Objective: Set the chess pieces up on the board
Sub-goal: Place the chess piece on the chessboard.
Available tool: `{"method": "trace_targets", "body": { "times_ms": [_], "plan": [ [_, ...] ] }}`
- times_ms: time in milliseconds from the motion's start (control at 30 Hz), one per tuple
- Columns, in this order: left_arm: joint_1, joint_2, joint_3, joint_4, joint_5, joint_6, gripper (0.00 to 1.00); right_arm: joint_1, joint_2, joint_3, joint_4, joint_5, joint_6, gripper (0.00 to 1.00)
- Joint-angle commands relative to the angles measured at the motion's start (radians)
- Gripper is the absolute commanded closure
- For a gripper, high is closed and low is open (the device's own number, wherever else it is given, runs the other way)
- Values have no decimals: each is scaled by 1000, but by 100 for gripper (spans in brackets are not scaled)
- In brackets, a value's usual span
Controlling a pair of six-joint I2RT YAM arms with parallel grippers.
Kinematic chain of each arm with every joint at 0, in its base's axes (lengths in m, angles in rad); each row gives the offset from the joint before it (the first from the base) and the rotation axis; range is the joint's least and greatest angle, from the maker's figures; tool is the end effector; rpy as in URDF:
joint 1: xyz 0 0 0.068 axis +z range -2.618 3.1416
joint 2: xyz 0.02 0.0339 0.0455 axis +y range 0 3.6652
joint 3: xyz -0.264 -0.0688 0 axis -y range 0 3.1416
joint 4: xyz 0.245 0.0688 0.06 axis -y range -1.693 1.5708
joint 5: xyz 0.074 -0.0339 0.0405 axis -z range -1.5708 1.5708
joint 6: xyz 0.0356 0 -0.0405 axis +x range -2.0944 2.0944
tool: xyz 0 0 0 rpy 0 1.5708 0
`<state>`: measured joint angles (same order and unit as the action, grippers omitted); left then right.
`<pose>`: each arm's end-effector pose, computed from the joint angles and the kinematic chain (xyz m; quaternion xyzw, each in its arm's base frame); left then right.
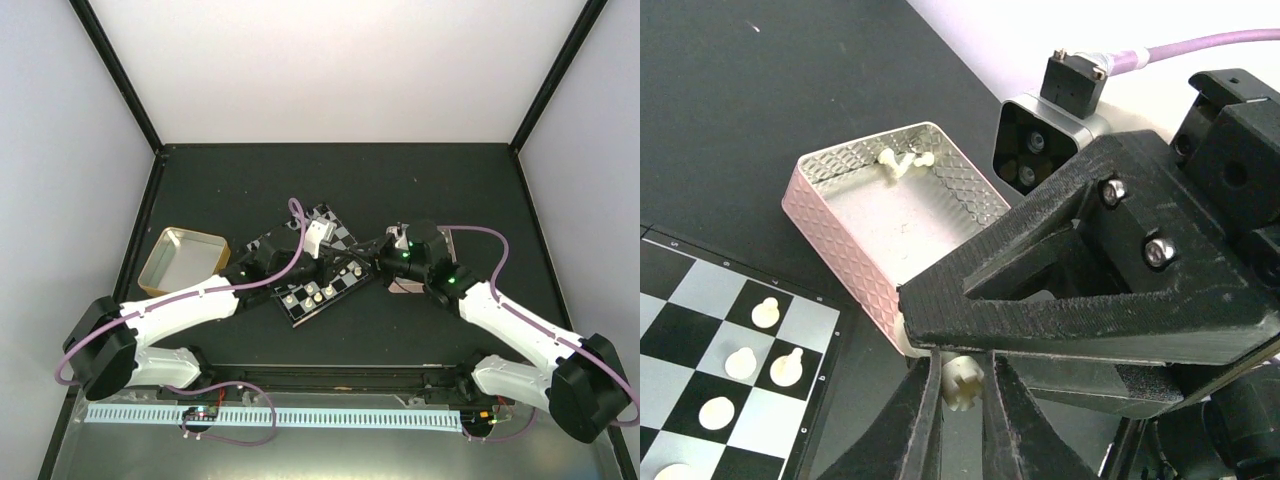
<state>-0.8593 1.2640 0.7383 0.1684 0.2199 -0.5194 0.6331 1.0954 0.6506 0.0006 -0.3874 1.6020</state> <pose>0.1797 -0.2203 0.2561 0.1998 0.7942 -0.4300 0.3800 0.1877 0.1545 0.2510 0.2954 0.7821 0.5424 0.0831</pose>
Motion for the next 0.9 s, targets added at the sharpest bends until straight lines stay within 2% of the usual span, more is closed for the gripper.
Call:
{"method": "trace_targets", "body": {
  "times_ms": [0,100,200,333,567,867],
  "plan": [
    [-6,-14,57,-22,-32,36,99,20,1,39,-12,-15,-40,75],
    [-6,-27,68,-91,-45,36,98,18,3,63,-70,24,-111,52],
    [-6,-62,68,-210,-63,31,98,15,-12,73,-104,72,-184,41],
    [-5,-126,68,-414,-106,11,98,0,-43,86,-135,129,-301,36],
    [-2,-298,42,-756,-174,-71,98,-13,-54,149,-243,255,-513,34],
    [18,-467,-19,-984,-231,-150,98,-18,-51,186,-322,360,-594,34]
  ]
}}
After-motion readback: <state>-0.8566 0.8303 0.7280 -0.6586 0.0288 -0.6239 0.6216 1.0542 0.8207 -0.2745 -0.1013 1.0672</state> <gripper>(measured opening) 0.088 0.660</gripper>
